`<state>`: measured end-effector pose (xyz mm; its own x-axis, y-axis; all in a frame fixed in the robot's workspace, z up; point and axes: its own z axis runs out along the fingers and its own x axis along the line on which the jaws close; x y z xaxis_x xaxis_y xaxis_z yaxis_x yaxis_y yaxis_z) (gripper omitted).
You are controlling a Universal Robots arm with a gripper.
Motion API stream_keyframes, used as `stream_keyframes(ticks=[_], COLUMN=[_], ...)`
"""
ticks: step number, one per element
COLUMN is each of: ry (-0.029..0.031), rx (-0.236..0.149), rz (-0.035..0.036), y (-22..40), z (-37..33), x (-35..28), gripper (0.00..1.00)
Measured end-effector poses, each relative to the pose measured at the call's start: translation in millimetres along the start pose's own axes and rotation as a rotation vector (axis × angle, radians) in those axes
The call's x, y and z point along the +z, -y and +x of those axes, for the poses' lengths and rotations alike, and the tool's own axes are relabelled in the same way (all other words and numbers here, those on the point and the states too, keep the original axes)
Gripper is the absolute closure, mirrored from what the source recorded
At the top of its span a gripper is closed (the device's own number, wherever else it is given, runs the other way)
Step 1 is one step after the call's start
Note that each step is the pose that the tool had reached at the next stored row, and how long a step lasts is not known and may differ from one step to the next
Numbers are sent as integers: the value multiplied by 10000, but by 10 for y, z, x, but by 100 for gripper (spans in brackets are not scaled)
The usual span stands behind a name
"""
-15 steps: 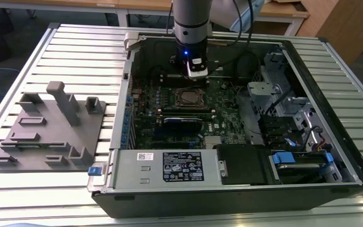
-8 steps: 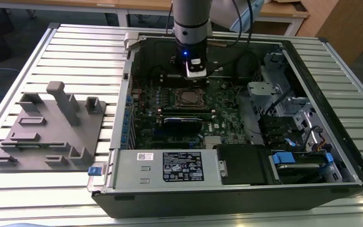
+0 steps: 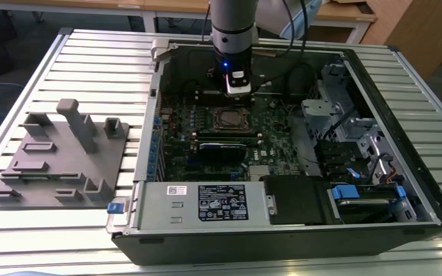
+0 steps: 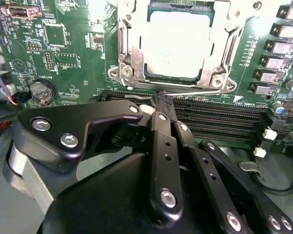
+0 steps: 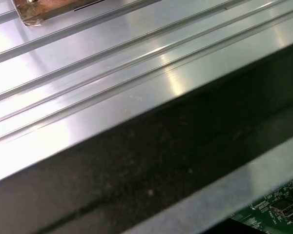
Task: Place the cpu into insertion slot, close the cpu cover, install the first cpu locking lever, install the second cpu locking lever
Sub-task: 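Install the first cpu locking lever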
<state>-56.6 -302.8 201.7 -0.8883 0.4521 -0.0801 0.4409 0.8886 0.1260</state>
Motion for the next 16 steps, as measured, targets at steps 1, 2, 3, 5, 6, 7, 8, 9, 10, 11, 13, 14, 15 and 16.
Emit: stream_keyframes(ticks=[1, 2, 3, 5, 6, 7, 8, 9, 10, 11, 13, 14, 15, 16], ry=[8, 20, 32, 55, 63, 74, 89, 102, 112, 117, 127, 132, 136, 140], rx=[8, 14, 19, 22, 24, 24, 25, 27, 29, 29, 28, 28, 31, 35], rz=[17, 38, 62, 109, 127, 145, 170, 199, 219, 229, 246, 256, 263, 270], y=[0, 0, -1, -2, -4, -6, -6, -7, -10, -14, -22, -27, -31, -36], z=[1, 1, 2, 3, 4, 5, 6, 7, 8, 10, 14, 17, 19, 21], x=[2, 4, 6, 9, 10, 13, 16, 17, 19, 20, 21, 22, 22, 23], gripper=[90, 90, 90, 90, 90, 90, 90, 90, 90, 90, 90, 90, 90, 90])
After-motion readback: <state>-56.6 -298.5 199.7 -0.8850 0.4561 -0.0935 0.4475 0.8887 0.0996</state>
